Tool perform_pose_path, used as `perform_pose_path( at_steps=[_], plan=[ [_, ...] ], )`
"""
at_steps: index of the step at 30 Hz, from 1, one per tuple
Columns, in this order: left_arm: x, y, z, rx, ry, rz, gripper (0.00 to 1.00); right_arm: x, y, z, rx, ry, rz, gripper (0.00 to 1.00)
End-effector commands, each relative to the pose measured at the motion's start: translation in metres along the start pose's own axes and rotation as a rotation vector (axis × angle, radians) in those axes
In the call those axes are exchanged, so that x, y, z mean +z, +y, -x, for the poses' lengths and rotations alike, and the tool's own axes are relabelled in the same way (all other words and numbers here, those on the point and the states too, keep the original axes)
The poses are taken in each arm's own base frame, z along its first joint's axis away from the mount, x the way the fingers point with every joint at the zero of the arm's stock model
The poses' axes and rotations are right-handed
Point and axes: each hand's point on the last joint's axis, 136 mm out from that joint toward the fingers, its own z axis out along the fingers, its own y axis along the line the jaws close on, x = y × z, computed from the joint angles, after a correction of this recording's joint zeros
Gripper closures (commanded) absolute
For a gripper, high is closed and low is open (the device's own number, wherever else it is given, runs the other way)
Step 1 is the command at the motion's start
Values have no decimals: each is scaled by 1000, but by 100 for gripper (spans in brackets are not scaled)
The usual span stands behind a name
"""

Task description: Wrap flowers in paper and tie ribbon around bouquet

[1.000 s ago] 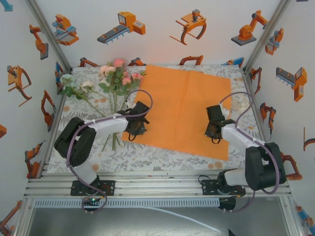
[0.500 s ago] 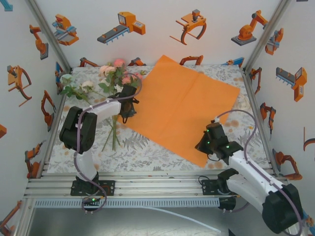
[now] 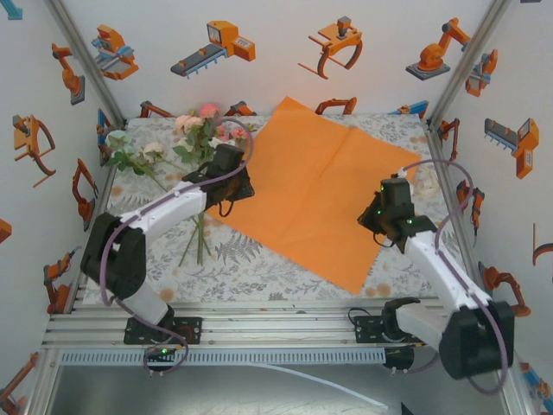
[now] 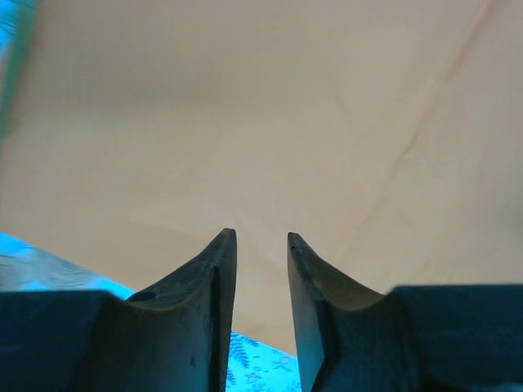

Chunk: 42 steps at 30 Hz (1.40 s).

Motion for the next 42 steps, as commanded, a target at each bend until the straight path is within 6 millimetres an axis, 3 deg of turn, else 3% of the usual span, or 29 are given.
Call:
perform_pose_path(
  at_steps=[1, 5, 12, 21, 24, 28, 33, 35, 38, 42],
  plan=[
    [28, 29, -32, -27, 117, 155, 77, 26, -22, 14, -20, 12, -71, 100],
    [47, 39, -41, 10, 144, 201, 99, 51, -36, 8, -4, 51, -120, 100],
    [65, 55, -54, 8, 195, 242, 100, 72, -55, -26, 88, 143, -163, 100],
    [67, 81, -54, 7, 223, 266, 100, 48, -42, -95, 87, 271, -97, 100],
    [62, 90, -57, 5, 234, 272, 100, 37, -40, -107, 73, 263, -92, 100],
    [50, 94, -67, 8, 237, 264, 100, 31, -51, -98, 19, 206, -144, 100],
    [26, 93, -59, -12, 193, 249, 100, 29, -39, -76, -44, 180, -155, 100],
    [13, 88, -47, -16, 159, 235, 98, 27, -30, -68, -62, 175, -138, 100],
    [-10, 81, -20, -10, 73, 222, 81, 17, -16, -52, -71, 148, -108, 99],
    [-30, 87, 26, 68, -59, 263, 71, -1, 5, -36, -61, 88, -8, 77]
  ],
)
